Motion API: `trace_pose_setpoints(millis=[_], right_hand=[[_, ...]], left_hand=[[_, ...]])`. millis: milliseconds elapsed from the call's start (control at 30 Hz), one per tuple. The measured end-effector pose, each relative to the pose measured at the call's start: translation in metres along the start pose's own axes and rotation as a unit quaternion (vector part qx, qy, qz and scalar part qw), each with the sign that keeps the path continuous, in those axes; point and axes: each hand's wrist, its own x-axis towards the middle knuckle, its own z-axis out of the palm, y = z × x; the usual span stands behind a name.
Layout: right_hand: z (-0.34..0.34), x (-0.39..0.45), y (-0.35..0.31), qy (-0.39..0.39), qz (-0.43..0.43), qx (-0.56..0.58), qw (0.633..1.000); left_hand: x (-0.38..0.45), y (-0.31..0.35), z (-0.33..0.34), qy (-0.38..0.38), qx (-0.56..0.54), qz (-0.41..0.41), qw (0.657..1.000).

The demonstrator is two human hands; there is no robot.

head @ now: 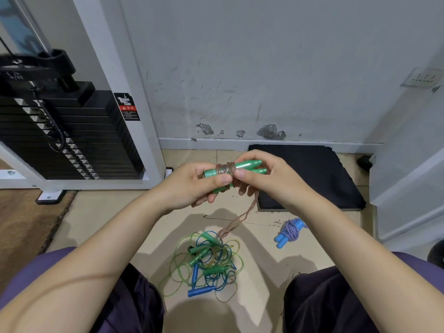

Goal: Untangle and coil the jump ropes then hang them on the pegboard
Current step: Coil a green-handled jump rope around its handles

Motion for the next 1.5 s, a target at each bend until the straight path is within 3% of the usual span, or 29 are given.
trace_pose_setpoints(millis=[133, 200, 367, 500, 567, 667, 800, 900, 1200, 1500], right_hand=[[0.005, 0.001, 0.005, -0.018, 0.05, 0.139, 0.989], [0.006, 0.002, 0.008, -0.023, 0.06, 0.14, 0.988], [0.015, -0.001, 0.014, -0.028, 0.068, -0.046, 0.996], [0.027, -0.008, 0.012, -0.043, -0.029, -0.246, 0.968], [0.027, -0.008, 0.006, -0.019, -0.089, -0.317, 0.944], [0.015, -0.004, 0.0, 0.01, -0.154, -0.351, 0.924], [0.0, 0.001, 0.0, 0.025, -0.163, -0.316, 0.934], [0.001, 0.002, 0.002, 0.026, -0.155, -0.3, 0.941], [0.004, -0.002, 0.004, -0.018, -0.071, -0.237, 0.969], [-0.004, 0.001, 0.005, -0.032, -0.007, -0.148, 0.988]], left_hand=[[0.0, 0.002, 0.002, 0.046, -0.042, 0.007, 0.998], [0.001, 0.002, 0.001, 0.076, -0.059, 0.015, 0.995], [0.004, 0.0, -0.003, 0.174, -0.131, -0.003, 0.976], [0.006, -0.006, -0.005, 0.225, -0.068, -0.031, 0.972], [0.007, -0.008, -0.004, 0.197, -0.016, -0.052, 0.979], [0.006, -0.009, -0.004, 0.078, 0.006, -0.084, 0.993], [0.004, -0.004, -0.004, -0.047, -0.011, -0.102, 0.994], [0.0, 0.0, -0.001, -0.097, -0.001, -0.09, 0.991], [-0.003, 0.002, 0.004, -0.089, 0.095, -0.086, 0.988], [-0.002, -0.004, 0.004, -0.083, 0.1, -0.085, 0.988]])
